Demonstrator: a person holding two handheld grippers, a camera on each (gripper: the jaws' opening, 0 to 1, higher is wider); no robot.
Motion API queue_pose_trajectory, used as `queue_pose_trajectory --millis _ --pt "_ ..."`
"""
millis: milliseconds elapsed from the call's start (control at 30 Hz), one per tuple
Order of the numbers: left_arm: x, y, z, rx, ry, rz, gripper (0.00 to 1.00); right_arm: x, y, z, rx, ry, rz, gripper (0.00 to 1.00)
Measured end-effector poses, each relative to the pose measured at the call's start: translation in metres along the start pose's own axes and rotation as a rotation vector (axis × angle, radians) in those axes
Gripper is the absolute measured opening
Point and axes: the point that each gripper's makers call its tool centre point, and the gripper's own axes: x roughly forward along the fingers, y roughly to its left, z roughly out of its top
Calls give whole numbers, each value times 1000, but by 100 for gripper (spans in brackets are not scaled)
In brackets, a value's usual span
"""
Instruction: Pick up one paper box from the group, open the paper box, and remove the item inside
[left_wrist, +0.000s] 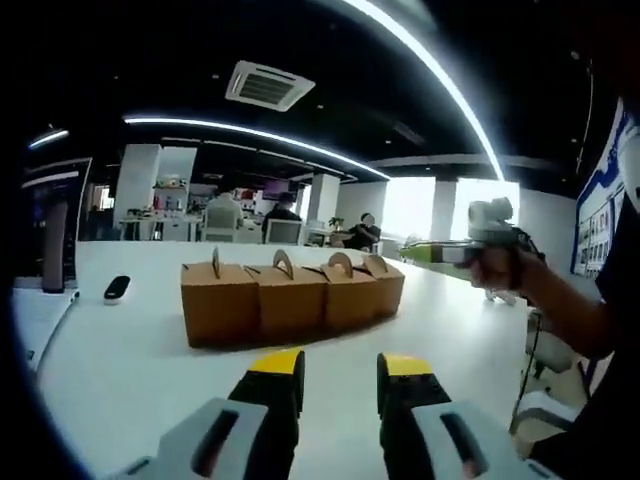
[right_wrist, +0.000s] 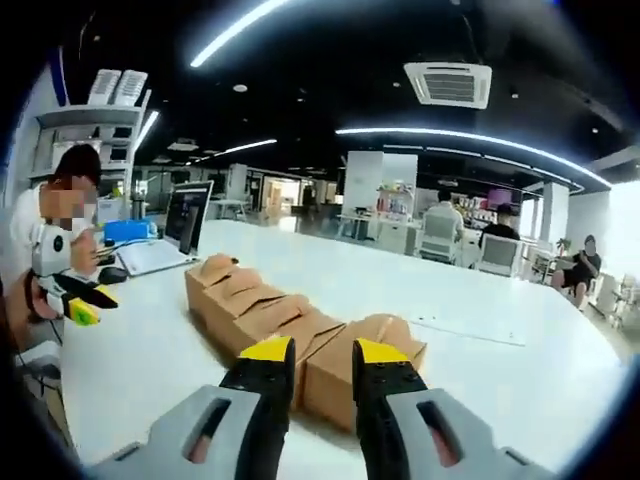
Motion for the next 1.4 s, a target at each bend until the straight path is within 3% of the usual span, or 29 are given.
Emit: queue_pose_trajectory --millis 167,600,1000,1100,1167,1400 --pt "-3 6 -4 -15 -4 17 31 19 -27 -4 13 18 -114 24" --pt "-12 24 -18 -75 -11 64 31 60 -37 -21 31 57 -191 20" --pt "-9 40 -23 -105 -10 89 31 62 -44 -25 37 72 -302 3" --pt "-13 45 -24 -113 -18 106 31 61 -39 -25 62 66 -322 3" --pt "-16 47 -25 -119 -24 119 31 64 -45 -26 101 51 -335 3" --pt "-22 50 -30 -142 -28 137 31 68 -53 -26 120 45 -353 3"
